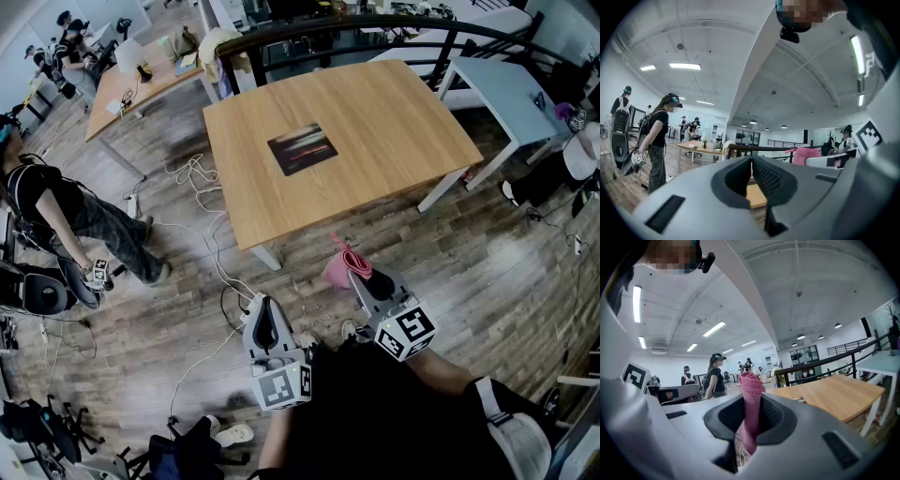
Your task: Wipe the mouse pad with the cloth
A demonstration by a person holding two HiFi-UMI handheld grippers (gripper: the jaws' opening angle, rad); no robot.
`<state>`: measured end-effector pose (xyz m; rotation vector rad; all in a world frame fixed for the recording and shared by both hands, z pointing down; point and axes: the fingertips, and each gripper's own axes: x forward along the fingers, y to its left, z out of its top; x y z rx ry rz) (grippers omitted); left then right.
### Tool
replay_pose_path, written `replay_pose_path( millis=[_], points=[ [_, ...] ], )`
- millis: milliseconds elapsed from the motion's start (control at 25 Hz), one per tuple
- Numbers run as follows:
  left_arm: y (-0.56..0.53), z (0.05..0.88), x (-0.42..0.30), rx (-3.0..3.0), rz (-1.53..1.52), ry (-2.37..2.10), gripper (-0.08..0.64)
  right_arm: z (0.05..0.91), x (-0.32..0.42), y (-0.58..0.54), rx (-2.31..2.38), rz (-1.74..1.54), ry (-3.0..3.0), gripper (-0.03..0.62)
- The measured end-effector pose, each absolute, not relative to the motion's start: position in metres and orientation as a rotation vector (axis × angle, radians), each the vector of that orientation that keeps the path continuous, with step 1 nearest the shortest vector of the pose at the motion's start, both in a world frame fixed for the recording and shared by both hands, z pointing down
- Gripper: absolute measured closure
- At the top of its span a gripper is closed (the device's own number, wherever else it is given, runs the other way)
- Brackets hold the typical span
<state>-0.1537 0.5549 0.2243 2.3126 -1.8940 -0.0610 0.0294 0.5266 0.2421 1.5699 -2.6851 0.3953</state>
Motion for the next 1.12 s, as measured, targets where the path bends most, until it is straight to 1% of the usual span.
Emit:
replay_pose_path(
  millis=[480, 1120],
  points=[
    [0.558, 0.228, -0.158, 2.315, -0.074, -1.864, 0.535, 0.240, 0.026, 0.532, 1.605, 0.429, -2.687, 0.526],
    [0.562, 0.239, -0.193, 2.366, -0.067, -1.761, 0.535, 0.247, -0.004, 0.541, 1.686, 0.406, -2.625, 0.526]
  ],
)
